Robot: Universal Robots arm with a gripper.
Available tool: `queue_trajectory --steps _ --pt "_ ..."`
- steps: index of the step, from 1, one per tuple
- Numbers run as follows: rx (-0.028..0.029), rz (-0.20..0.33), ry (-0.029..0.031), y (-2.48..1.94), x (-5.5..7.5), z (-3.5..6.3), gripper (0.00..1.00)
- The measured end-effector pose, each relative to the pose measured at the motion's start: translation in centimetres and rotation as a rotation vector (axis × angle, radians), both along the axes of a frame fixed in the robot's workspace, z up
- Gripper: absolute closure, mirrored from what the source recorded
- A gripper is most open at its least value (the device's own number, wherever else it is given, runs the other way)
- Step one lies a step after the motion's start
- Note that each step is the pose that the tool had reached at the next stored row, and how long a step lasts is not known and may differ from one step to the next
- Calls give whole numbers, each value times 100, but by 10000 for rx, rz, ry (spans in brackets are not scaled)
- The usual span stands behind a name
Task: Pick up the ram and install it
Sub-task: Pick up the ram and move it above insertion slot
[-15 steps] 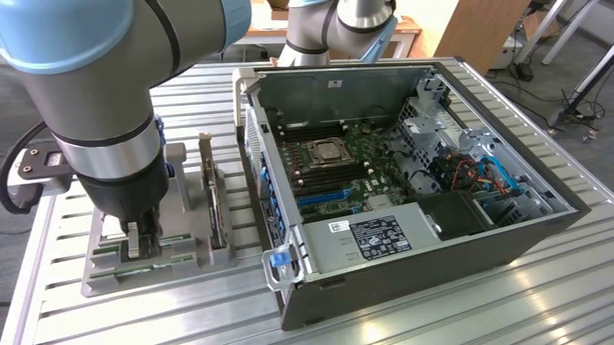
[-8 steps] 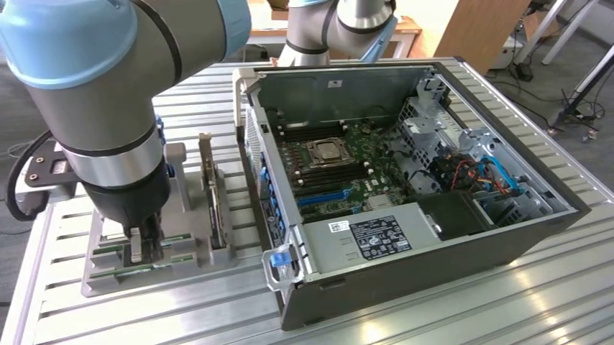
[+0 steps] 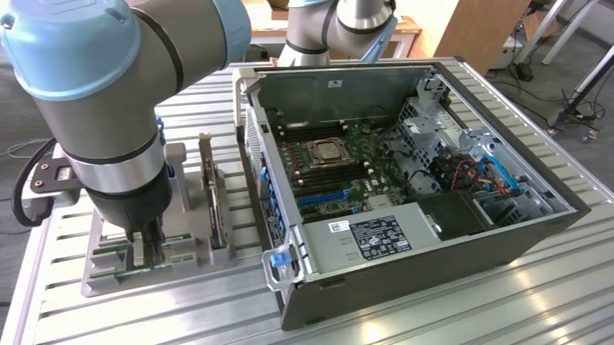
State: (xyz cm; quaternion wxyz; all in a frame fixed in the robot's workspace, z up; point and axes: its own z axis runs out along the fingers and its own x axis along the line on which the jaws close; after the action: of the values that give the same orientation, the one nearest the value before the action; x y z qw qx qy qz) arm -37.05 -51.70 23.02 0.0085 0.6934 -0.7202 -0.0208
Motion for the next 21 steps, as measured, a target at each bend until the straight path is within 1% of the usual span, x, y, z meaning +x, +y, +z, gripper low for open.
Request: queue_trajectory --steps 7,15,21 --pt "0 0 0 0 0 -49 64" --pt "0 -1 0 -13 -1 -60 64" --pt "0 0 0 -14 0 -112 64"
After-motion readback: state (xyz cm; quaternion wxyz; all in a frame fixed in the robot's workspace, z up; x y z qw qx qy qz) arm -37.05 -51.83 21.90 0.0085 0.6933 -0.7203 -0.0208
